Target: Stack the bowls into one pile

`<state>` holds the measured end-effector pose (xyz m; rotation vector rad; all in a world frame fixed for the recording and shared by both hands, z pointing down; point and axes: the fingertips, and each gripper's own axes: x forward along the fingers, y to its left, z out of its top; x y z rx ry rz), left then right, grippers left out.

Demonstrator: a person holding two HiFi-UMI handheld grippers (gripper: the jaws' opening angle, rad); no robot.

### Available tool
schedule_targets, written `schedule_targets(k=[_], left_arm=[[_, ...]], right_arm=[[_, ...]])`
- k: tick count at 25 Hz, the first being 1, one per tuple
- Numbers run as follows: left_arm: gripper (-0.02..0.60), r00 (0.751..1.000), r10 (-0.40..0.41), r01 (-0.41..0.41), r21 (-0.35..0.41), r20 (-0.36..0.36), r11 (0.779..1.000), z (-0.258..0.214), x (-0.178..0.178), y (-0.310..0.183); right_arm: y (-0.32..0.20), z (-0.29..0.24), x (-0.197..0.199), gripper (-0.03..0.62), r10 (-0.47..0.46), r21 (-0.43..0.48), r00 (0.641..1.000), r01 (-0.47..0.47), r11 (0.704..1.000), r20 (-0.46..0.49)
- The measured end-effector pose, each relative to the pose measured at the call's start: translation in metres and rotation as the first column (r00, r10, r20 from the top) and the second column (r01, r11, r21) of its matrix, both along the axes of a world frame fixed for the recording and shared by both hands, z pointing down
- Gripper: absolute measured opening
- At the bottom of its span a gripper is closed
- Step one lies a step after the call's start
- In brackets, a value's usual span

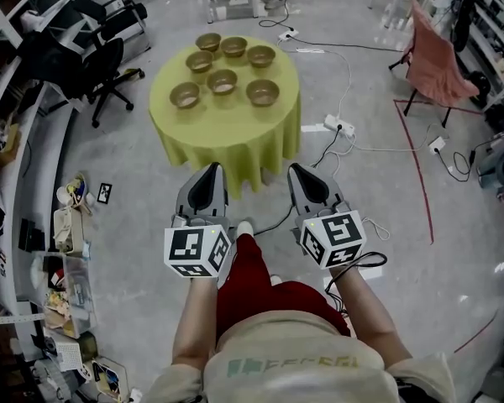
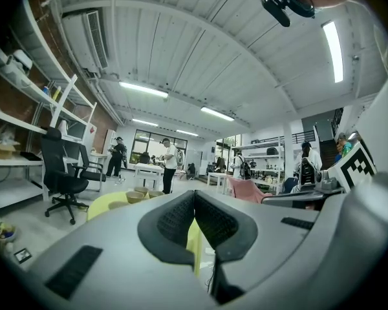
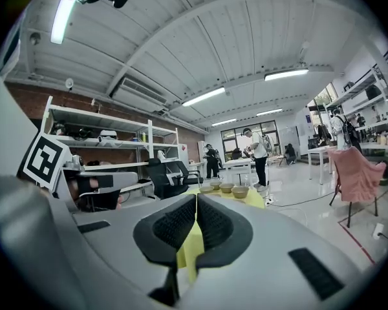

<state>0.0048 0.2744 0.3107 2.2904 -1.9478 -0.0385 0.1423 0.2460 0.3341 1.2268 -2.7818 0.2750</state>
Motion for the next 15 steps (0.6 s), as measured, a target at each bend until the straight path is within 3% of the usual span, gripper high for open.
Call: schedule_targets(k=[15], left_arm=[[0.023,1.000,0.010,-0.010,-0.057,0.008,0.998,0.025,-0.065,-0.107]], right_arm=[[-0.106,0.011,-0.071,0.037,-0.010,-0.027,0.999,0.009,1.000,-0.031]])
